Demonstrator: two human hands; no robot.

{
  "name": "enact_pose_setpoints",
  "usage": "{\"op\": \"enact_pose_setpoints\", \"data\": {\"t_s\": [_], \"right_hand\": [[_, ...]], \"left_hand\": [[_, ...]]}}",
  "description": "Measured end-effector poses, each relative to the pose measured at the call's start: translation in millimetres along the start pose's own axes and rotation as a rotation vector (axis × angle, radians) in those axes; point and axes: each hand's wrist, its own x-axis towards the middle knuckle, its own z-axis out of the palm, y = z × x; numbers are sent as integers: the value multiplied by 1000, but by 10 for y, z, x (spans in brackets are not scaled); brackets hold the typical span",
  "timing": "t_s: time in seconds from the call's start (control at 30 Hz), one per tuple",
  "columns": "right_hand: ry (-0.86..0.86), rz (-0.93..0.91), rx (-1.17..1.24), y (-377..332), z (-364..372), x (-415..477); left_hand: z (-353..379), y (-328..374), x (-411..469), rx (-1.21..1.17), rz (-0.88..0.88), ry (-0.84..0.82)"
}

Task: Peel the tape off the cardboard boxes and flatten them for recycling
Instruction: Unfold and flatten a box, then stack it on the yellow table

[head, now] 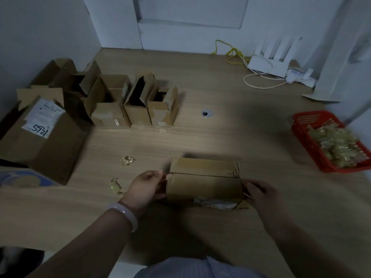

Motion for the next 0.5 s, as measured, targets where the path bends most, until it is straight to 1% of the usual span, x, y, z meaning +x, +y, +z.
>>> {"op": "enact_pose_setpoints", "data": {"t_s": [0.03, 0.1, 0.17, 0.27, 0.3, 0.37, 0.43, 0.47, 0.5], "right_hand": [[-7, 27, 56, -5, 8, 6], [-30, 36, 28, 25, 3, 23], [-19, 75, 71, 59, -4, 15], [-7, 150, 167, 112, -30, 26], [-19, 171, 145, 122, -37, 36], [-47, 178, 17, 132, -52, 58], [-75, 106, -196, 79, -77, 67], [-112, 51, -311, 42, -95, 86], [-185, -12, -431, -9, -107, 96]], "left_hand": [[1, 22, -36, -49, -29, -4], [10, 45, -89, -106, -62, -21], [22, 66, -131, -149, -72, -36], [21, 58, -148, -151, -84, -48], [24, 44, -143, -93, -75, -55], [39, 15, -130, 141, -14, -90], [66, 33, -109, 424, 111, -144], [71, 57, -92, 540, 186, -178], [83, 85, -84, 624, 251, -234]]}}
